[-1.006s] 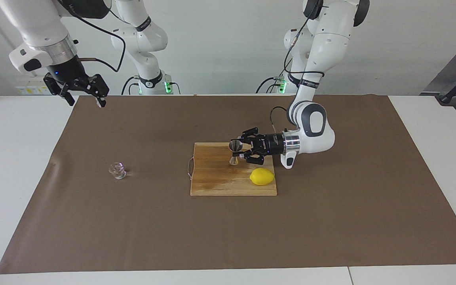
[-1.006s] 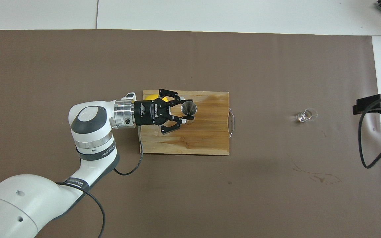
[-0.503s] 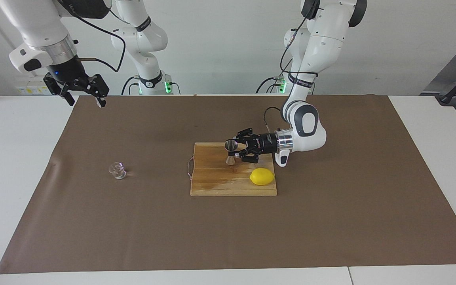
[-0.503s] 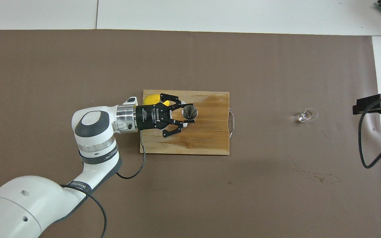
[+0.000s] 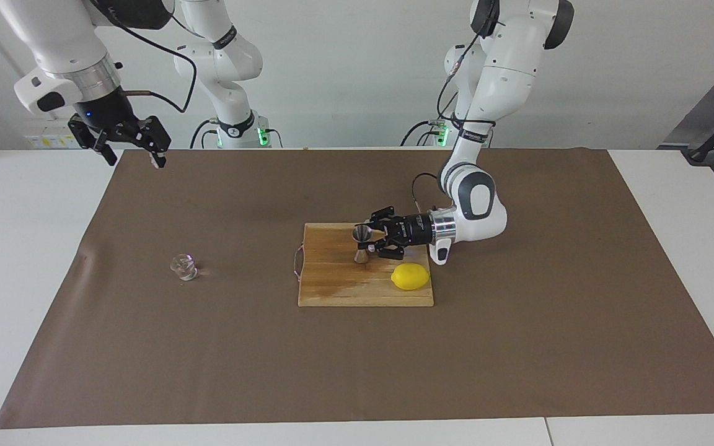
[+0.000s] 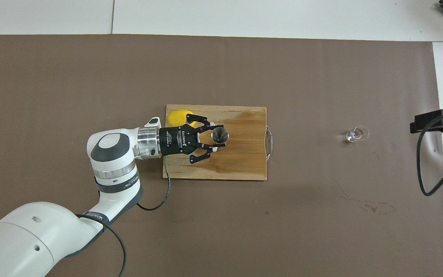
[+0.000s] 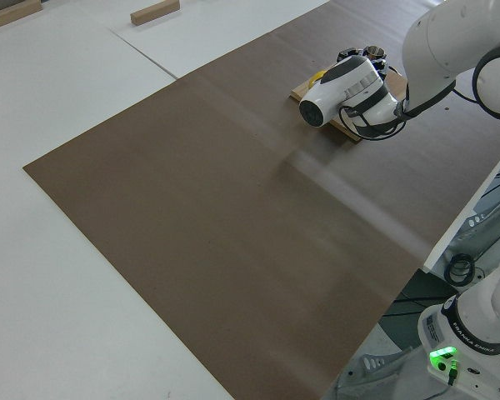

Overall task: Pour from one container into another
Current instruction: 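Lower the metal cup onto the board and open the left gripper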

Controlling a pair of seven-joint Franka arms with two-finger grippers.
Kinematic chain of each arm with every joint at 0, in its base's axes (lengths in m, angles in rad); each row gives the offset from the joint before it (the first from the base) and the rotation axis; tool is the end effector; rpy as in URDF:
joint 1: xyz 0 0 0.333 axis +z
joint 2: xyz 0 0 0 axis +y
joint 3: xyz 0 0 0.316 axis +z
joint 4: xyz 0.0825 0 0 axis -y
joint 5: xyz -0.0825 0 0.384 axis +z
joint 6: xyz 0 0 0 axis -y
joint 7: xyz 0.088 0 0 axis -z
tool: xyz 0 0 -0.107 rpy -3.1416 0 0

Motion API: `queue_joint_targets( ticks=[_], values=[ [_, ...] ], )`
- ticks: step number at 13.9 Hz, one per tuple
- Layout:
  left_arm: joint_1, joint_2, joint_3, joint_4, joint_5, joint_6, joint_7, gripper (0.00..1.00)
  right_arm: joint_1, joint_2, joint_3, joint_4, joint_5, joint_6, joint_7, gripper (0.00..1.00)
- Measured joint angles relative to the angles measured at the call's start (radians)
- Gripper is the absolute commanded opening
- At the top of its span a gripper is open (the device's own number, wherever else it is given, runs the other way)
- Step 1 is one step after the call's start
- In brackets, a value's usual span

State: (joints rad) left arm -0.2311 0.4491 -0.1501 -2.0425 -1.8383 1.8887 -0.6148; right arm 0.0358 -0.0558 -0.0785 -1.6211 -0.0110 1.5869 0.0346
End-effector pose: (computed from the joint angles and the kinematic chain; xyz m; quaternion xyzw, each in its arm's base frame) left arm 0.5292 -0.2855 0.2522 0.4977 0.5197 -0.4850 0.4970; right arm 0.5380 -0.0254 0.6326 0.9992 -0.0386 0.0107 0.0034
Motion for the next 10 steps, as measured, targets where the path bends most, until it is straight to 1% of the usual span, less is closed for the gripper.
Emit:
queue_joint_targets(
  ticks=[2, 4, 5, 7, 8, 9, 10],
  values=[
    [0.0, 0.007, 0.0, 0.0, -0.003, -0.001, 0.01, 0.41, 0.0, 0.0, 0.0, 0.0, 0.0, 0.0, 0.0, 1.0],
    [0.0, 0.007, 0.0, 0.0, -0.004, 0.0, 0.011, 0.49, 0.0, 0.0, 0.0, 0.0, 0.0, 0.0, 0.0, 1.0],
    [0.0, 0.007, 0.0, 0.0, -0.004, 0.0, 0.011, 0.61, 0.0, 0.0, 0.0, 0.0, 0.0, 0.0, 0.0, 1.0],
    [0.0, 0.007, 0.0, 0.0, -0.004, 0.0, 0.012, 0.83, 0.0, 0.0, 0.0, 0.0, 0.0, 0.0, 0.0, 1.0],
    [0.0, 0.007, 0.0, 0.0, -0.004, 0.0, 0.013, 0.96, 0.0, 0.0, 0.0, 0.0, 0.0, 0.0, 0.0, 1.0],
    [0.0, 0.007, 0.0, 0.0, -0.005, 0.0, 0.013, 1.0, 0.0, 0.0, 0.0, 0.0, 0.0, 0.0, 0.0, 1.0],
    [0.0, 0.007, 0.0, 0.0, -0.005, 0.0, 0.013, 1.0, 0.0, 0.0, 0.0, 0.0, 0.0, 0.0, 0.0, 1.0]
  ],
)
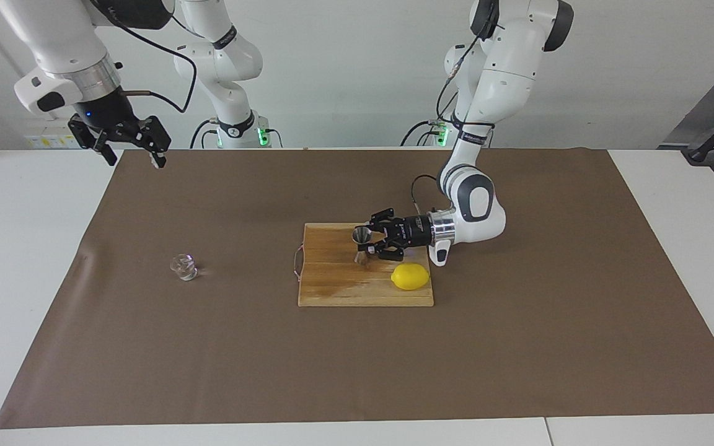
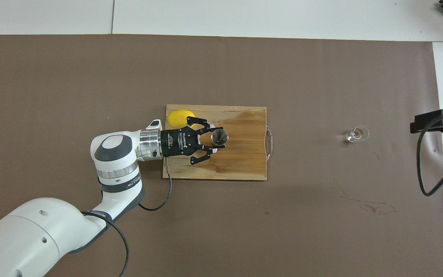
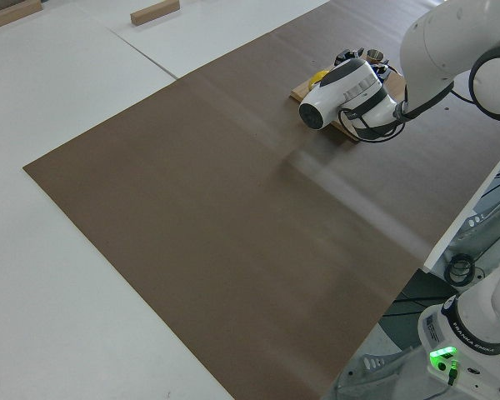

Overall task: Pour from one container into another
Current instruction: 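Lower the metal cup onto the board and open the left gripper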

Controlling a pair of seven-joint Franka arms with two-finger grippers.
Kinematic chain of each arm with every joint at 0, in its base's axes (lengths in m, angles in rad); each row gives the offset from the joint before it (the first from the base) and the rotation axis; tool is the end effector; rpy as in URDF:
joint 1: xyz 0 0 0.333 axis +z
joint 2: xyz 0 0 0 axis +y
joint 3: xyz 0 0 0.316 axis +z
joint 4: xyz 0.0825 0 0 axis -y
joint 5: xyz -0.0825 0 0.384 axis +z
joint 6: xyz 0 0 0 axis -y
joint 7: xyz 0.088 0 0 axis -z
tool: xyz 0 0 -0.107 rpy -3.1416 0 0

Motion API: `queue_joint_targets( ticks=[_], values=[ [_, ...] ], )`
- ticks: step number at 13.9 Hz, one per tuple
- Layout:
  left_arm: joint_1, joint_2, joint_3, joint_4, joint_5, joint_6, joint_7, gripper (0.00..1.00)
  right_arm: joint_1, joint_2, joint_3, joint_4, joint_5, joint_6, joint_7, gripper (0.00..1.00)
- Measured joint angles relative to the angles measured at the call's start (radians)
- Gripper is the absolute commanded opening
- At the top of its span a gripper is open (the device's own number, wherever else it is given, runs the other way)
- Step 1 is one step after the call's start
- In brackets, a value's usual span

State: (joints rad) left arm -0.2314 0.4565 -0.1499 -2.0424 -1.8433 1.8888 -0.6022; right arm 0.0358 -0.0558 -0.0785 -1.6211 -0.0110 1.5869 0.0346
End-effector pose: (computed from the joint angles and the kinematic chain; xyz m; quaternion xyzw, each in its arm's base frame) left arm 0.5289 -0.2854 0.2481 0.4976 0.5194 -0.4833 0.4990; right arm 0.5380 -0.0254 0.6326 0.9992 -0.0386 0.0107 0.0034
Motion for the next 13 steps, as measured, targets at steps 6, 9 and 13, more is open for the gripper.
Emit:
queue_joint_targets(
  ticks=[6, 9, 13],
  values=[
    [0.001, 0.0, 0.011, 0.008, 0.005, 0.0, 0.0, 1.0, 0.0, 0.0, 0.0, 0.0, 0.0, 0.0, 0.0, 1.0],
    [0.002, -0.001, 0.048, 0.034, 0.071, -0.004, 0.0, 1.0, 0.0, 0.0, 0.0, 0.0, 0.0, 0.0, 0.0, 1.0],
    [0.003, -0.012, 0.133, 0.09, 0.273, -0.06, -0.001, 1.0, 0.0, 0.0, 0.0, 0.0, 0.0, 0.0, 0.0, 1.0]
  ],
)
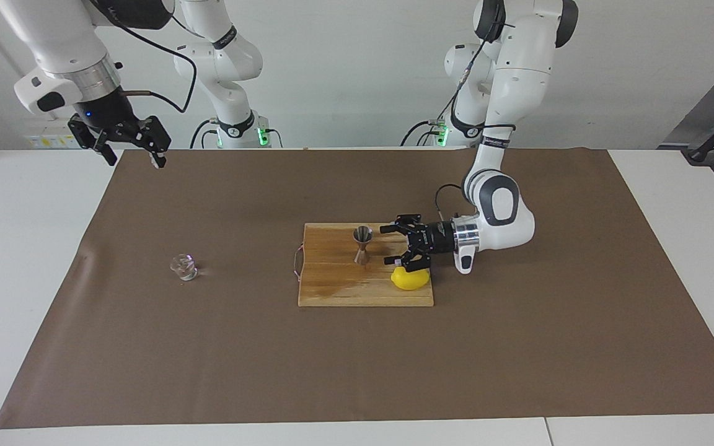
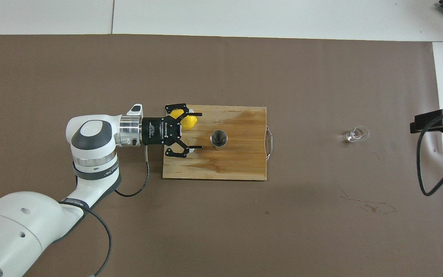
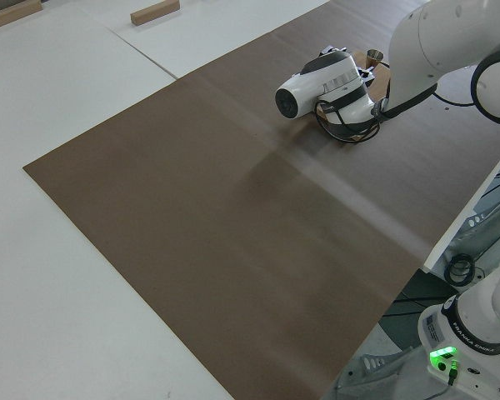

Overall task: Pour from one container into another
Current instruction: 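Lower the metal cup onto the board and open the left gripper, then withdraw the left gripper while the right gripper moves toward the glass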

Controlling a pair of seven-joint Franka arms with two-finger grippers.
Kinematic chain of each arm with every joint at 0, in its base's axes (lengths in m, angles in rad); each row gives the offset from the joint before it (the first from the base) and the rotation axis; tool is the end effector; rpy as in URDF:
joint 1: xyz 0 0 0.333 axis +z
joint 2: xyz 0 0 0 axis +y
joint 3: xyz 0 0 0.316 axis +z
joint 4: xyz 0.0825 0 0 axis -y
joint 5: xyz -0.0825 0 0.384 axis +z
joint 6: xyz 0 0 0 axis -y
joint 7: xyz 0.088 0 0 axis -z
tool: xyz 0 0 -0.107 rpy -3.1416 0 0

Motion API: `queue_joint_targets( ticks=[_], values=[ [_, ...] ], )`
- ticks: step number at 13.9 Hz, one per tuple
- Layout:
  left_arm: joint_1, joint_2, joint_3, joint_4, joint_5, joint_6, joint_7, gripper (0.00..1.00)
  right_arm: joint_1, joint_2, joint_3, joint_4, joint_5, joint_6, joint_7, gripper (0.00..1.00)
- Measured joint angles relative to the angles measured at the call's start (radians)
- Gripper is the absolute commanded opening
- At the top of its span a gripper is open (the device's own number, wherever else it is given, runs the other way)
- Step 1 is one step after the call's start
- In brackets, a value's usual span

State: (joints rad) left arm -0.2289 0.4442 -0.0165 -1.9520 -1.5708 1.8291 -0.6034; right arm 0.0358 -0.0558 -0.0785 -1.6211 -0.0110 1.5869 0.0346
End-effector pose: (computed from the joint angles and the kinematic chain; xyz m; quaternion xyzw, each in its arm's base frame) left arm 0.5700 -0.2257 0.2747 0.6007 0.4791 -0.4315 0.4726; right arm 0.5380 -0.0254 0.6326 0.9992 -0.0386 0.0107 0.0034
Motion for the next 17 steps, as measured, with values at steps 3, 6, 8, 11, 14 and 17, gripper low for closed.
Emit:
queue_joint_targets(
  ticks=[3, 6, 8, 11, 14, 17],
  values=[
    [-0.001, -0.023, 0.071, 0.059, 0.205, -0.036, 0.0, 1.0, 0.0, 0.0, 0.0, 0.0, 0.0, 0.0, 0.0, 1.0],
    [-0.002, -0.049, 0.141, 0.118, 0.395, -0.067, 0.0, 1.0, 0.0, 0.0, 0.0, 0.0, 0.0, 0.0, 0.0, 1.0],
    [-0.002, -0.066, 0.159, 0.158, 0.517, -0.079, 0.001, 1.0, 0.0, 0.0, 0.0, 0.0, 0.0, 0.0, 0.0, 1.0],
    [-0.003, -0.088, 0.16, 0.241, 0.708, -0.103, 0.002, 1.0, 0.0, 0.0, 0.0, 0.0, 0.0, 0.0, 0.0, 1.0],
    [-0.004, -0.11, 0.16, 0.327, 0.921, -0.115, 0.075, 1.0, 0.0, 0.0, 0.0, 0.0, 0.0, 0.0, 0.0, 1.0],
    [-0.003, -0.125, 0.164, 0.354, 1.088, -0.115, 0.293, 1.0, 0.0, 0.0, 0.0, 0.0, 0.001, -0.005, -0.028, 1.0]
  ],
)
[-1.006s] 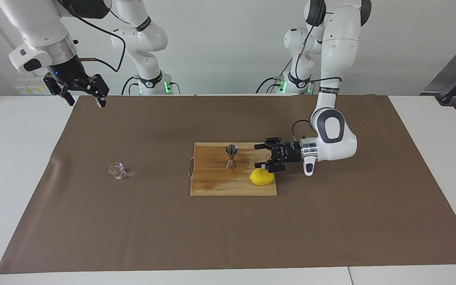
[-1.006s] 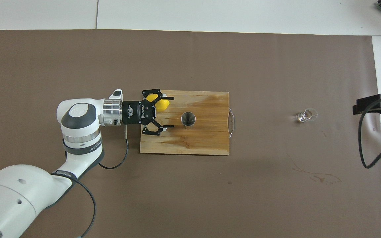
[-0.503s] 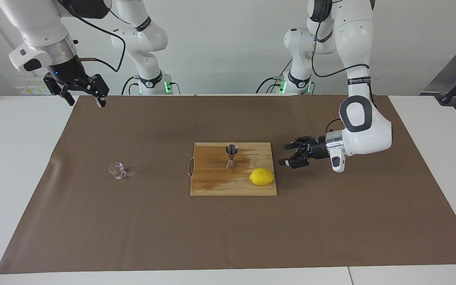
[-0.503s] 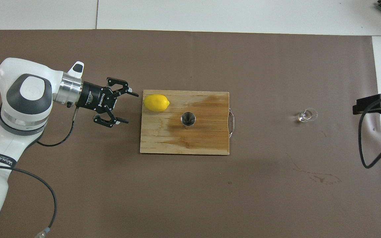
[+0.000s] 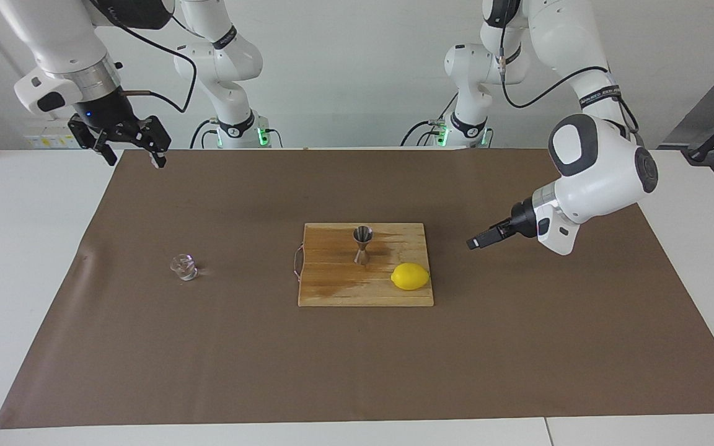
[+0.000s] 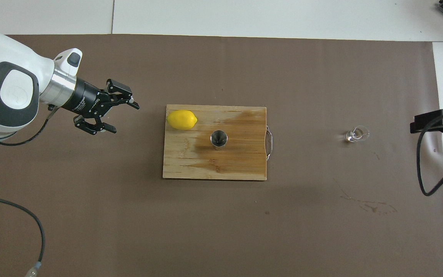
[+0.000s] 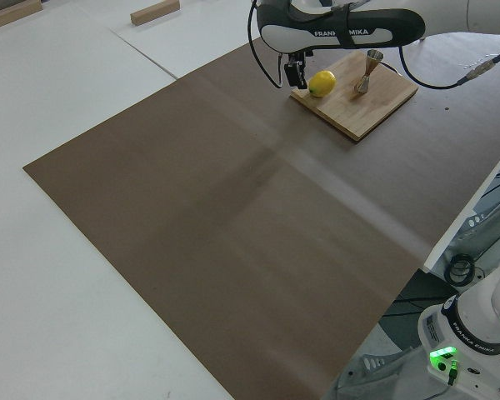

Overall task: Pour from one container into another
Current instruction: 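Withdraw the left gripper while the right gripper moves toward the glass, then open the right gripper and position it around the clear glass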

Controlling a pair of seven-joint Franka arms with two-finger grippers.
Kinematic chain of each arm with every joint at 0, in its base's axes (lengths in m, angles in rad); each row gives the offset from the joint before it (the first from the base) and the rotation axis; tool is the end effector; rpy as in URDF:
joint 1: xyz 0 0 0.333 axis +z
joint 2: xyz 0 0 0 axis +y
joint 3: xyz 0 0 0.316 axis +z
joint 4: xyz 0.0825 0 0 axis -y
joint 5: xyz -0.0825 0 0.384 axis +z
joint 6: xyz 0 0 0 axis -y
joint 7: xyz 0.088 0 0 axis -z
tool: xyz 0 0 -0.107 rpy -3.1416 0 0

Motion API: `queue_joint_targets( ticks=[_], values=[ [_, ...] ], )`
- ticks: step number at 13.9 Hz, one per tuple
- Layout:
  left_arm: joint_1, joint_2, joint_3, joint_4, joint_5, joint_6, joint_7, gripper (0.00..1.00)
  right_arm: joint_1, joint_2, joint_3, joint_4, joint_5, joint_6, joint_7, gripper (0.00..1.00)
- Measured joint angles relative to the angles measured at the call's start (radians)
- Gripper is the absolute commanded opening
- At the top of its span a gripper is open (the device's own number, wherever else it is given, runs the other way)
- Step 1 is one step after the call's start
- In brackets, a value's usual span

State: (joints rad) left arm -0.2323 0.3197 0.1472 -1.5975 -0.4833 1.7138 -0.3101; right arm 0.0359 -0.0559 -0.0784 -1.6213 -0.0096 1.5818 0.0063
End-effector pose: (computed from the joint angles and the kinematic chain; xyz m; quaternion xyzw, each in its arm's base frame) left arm 0.6275 -0.1068 0.4417 0.9589 0.1649 -0.1357 0.1866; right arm 0.5375 -0.0251 0.6320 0.9997 -0.0243 0.0081 0.0028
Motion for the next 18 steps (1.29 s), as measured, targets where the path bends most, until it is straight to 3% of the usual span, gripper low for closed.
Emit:
queue_joint_targets(
  ticks=[6, 12, 18],
  values=[
    [-0.001, -0.044, -0.002, 0.054, 0.304, 0.001, 0.324, 1.0, -0.009, -0.001, -0.006, -0.045, 0.088, 0.034, -0.275, 1.0],
    [-0.009, -0.13, -0.003, 0.063, 0.396, 0.008, 0.451, 1.0, -0.169, 0.025, -0.014, -0.232, 0.274, 0.18, -0.946, 1.0],
    [-0.008, -0.228, 0.003, 0.039, 0.41, -0.007, 0.469, 1.0, -0.301, 0.236, -0.017, -0.265, 0.513, 0.28, -1.582, 1.0]
  ],
)
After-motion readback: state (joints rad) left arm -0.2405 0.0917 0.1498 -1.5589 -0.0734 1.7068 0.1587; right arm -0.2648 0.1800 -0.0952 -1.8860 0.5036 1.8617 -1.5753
